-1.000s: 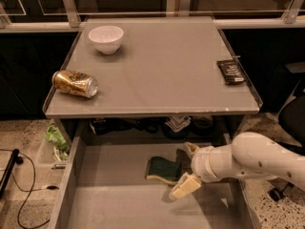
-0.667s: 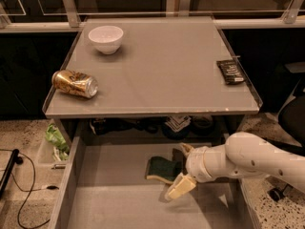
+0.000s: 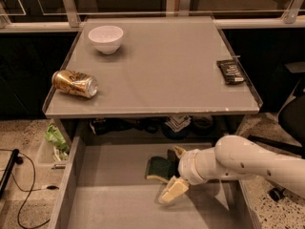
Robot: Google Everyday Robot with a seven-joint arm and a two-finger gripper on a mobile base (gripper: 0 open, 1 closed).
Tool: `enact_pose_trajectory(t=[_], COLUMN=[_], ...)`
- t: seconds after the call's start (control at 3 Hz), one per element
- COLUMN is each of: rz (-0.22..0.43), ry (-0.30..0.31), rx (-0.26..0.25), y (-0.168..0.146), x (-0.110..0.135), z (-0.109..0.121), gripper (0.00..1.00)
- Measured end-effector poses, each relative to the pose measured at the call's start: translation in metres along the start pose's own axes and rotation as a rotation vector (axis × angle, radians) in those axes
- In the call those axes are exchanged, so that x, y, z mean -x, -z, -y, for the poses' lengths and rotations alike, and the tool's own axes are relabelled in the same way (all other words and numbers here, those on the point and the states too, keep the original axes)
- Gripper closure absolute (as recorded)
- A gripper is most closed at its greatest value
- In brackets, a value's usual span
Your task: Pick sponge from top drawer and place on counter
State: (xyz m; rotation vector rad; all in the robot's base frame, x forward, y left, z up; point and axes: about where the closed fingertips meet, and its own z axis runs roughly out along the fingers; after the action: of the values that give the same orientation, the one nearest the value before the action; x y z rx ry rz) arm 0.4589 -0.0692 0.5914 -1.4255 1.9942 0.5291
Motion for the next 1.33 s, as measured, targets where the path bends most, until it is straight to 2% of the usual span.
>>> enact_pose_trajectory(t=[0.33, 1.33], rz=[-0.001, -0.001], ry=[0.001, 0.001], rx=[0.000, 0.000], y=[-0.0010, -0.0010], x=[0.0001, 0.0001], z=[-0.0003, -0.0004], gripper=[0.15, 0.85])
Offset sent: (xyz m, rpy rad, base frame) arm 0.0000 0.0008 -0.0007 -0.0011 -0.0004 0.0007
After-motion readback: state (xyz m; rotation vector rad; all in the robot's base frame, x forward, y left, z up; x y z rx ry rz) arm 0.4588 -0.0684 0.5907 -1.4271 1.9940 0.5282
